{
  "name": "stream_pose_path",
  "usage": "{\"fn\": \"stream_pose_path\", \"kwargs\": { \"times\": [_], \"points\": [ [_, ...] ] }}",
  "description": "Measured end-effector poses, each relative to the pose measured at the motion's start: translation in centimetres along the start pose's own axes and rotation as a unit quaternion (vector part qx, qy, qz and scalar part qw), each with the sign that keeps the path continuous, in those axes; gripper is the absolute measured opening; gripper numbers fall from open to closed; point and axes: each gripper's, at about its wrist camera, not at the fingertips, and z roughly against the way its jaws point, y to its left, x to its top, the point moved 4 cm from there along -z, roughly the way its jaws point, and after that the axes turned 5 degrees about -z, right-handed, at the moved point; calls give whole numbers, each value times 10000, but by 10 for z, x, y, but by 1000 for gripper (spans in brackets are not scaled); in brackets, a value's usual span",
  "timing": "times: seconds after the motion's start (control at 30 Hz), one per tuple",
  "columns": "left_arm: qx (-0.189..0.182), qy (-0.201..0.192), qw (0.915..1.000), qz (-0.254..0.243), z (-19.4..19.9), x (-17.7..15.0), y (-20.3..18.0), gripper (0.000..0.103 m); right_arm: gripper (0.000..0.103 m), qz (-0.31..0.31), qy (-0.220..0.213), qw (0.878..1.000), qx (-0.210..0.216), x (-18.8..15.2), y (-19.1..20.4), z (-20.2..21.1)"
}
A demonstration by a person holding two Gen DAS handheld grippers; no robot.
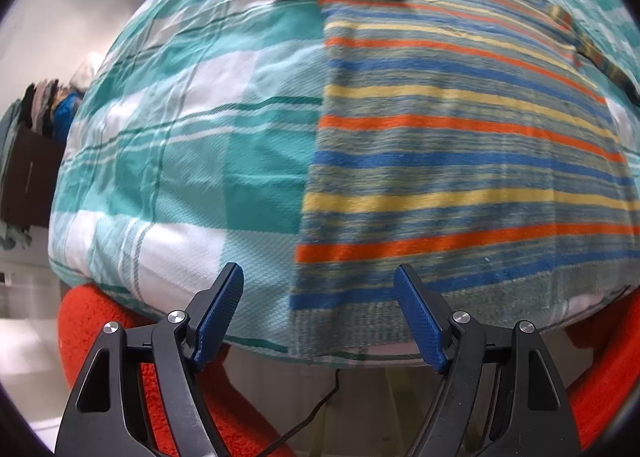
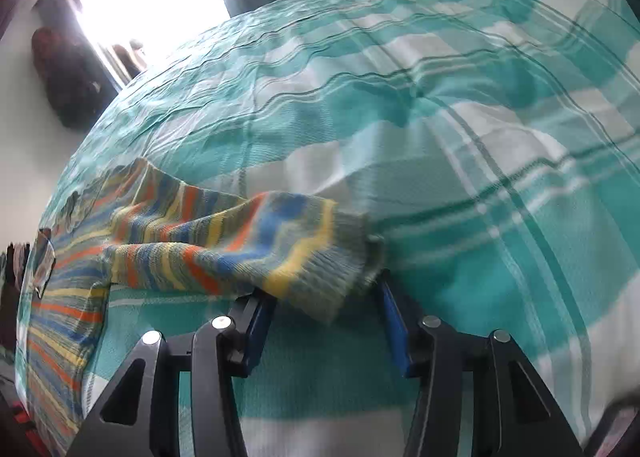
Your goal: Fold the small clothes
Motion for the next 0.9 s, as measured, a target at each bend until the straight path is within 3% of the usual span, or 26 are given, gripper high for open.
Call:
{"fn": "stream_pose_path", "kwargs": {
  "times": [0.03, 0.17, 0.23, 0.3, 0.33, 0.4, 0.43, 0.47, 0.57, 0.6, 0.63, 0.7, 0.77, 0.83, 0.9],
  "points": [
    [9, -2, 10000, 28, 0, -1, 2, 79, 3, -22, 217, 9997, 54, 0, -2, 1],
    [-14, 96, 9999, 27, -8, -2, 3, 79, 3, -560, 1030, 9920, 465, 3, -10, 27],
    [-53, 138, 9999, -39, -11, -2, -2, 79, 3, -1074, 1696, 9759, 862, 0, -12, 35],
    [-91, 122, 9998, -129, -12, -2, -10, 79, 3, -1550, 1915, 9638, 1020, -4, -22, 33],
    [-124, 103, 9997, -192, -11, -2, -15, 79, 3, -2016, 2072, 9502, 1161, -10, -32, 26],
    [-154, 56, 9995, -281, -8, -2, -21, 79, 3, -3034, 2124, 9163, 1525, -23, -49, 13],
    [-147, 35, 9993, -333, -5, -2, -22, 80, 3, -3179, 1977, 9109, 1736, -25, -50, 11],
    [-125, 13, 9992, -390, -3, -3, -23, 79, 4, -3148, 1998, 9116, 1731, -28, -49, 10],
    [40, -37, 9988, -497, 1, -7, -19, 80, 7, -2243, 2910, 9225, 1179, -58, -34, 3],
    [75, -31, 9987, -497, 1, -7, -17, 80, 7, -2073, 2988, 9248, 1119, -63, -33, 8],
    [95, -13, 9989, -469, 0, -8, -14, 80, 8, -2025, 2925, 9277, 1135, -61, -33, 15],
    [52, 40, 9994, -342, -2, -9, -9, 79, 21, -1901, 2501, 9426, 1136, -44, -37, 36],
    [-24, 62, 9996, -256, -5, -6, -9, 79, 54, -1852, 1795, 9601, 1085, -15, -46, 49],
    [-62, 73, 9996, -254, -7, -2, -12, 79, 60, -1691, 1461, 9725, 655, 2, -53, 43],
    [-48, 30, 9996, -283, -6, 1, -16, 79, 60, -1725, 1610, 9709, 402, 9, -60, 19]
  ]
}}
